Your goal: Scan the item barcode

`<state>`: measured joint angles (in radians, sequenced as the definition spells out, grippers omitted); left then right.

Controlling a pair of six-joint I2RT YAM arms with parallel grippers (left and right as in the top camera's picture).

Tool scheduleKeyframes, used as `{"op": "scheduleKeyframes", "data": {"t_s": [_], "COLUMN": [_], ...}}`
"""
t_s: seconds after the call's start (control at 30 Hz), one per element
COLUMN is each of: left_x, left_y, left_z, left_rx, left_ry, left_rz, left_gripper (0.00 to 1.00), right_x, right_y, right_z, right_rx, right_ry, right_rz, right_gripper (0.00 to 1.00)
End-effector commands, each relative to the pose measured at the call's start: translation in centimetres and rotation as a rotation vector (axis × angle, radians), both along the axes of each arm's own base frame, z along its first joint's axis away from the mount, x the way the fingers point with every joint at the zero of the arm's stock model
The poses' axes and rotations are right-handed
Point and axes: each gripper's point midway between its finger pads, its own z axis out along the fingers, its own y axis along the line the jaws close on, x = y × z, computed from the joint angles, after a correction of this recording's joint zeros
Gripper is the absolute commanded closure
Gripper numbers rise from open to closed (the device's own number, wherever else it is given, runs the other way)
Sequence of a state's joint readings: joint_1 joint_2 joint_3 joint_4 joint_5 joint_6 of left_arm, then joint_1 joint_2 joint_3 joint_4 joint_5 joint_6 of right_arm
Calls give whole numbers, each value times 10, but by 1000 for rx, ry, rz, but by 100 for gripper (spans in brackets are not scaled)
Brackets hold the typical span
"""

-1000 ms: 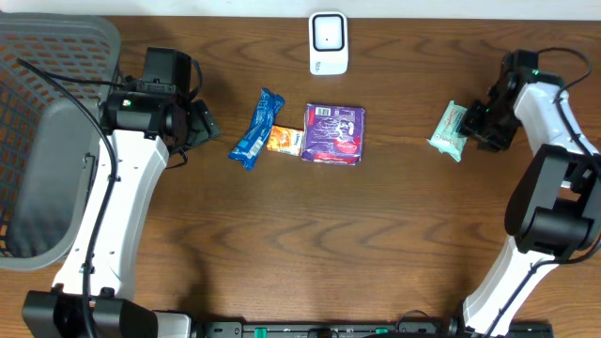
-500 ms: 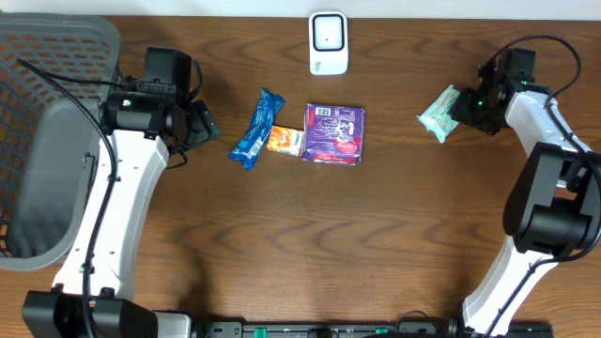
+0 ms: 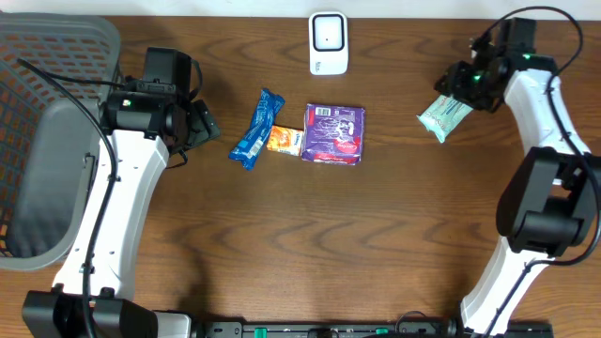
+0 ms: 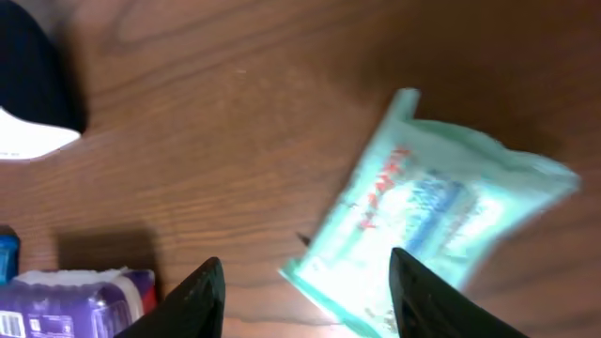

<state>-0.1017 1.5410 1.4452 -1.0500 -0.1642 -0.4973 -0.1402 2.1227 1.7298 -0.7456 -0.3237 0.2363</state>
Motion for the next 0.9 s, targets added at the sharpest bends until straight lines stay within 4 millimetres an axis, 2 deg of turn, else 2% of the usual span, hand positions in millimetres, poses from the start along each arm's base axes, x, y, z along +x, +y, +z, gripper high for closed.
{"op": "scheduleKeyframes", "data": {"t_s": [0.0, 0.03, 0.07, 0.23, 0.33, 0.47, 0.63, 0.7, 0.87], "left_x": [-2, -2, -2, -2, -2, -2, -2, -2, -2], "left_y": [4, 4, 4, 4, 4, 4, 4, 4, 4], "left_z": [1, 1, 1, 1, 1, 1, 1, 1, 1], "left_rx": [17, 17, 17, 17, 17, 17, 17, 17, 17], "left_ry": [-1, -1, -1, -1, -1, -1, -1, -1, -1], "left_rz": [12, 12, 12, 12, 12, 12, 12, 12, 12], "left_gripper": [2, 2, 2, 2, 2, 2, 2, 2, 2], "right_x": [-7, -8, -10, -22, -34, -49, -59, -63, -60], "right_y": [13, 11, 11, 1, -13, -27, -34, -40, -46], "right_z": [-29, -35, -41, -66, -72, -74, -69, -64, -33], "right_rx": [-22, -40, -61, -197, -292, -371, -449, -495, -523], "right_ry": [64, 72, 77, 103, 138, 196, 244, 263, 255], "right_rz": [-99, -137, -168, -237, -268, -267, -107, -96, -107], "right_gripper": [46, 39, 37, 38, 42, 42, 41, 40, 36]}}
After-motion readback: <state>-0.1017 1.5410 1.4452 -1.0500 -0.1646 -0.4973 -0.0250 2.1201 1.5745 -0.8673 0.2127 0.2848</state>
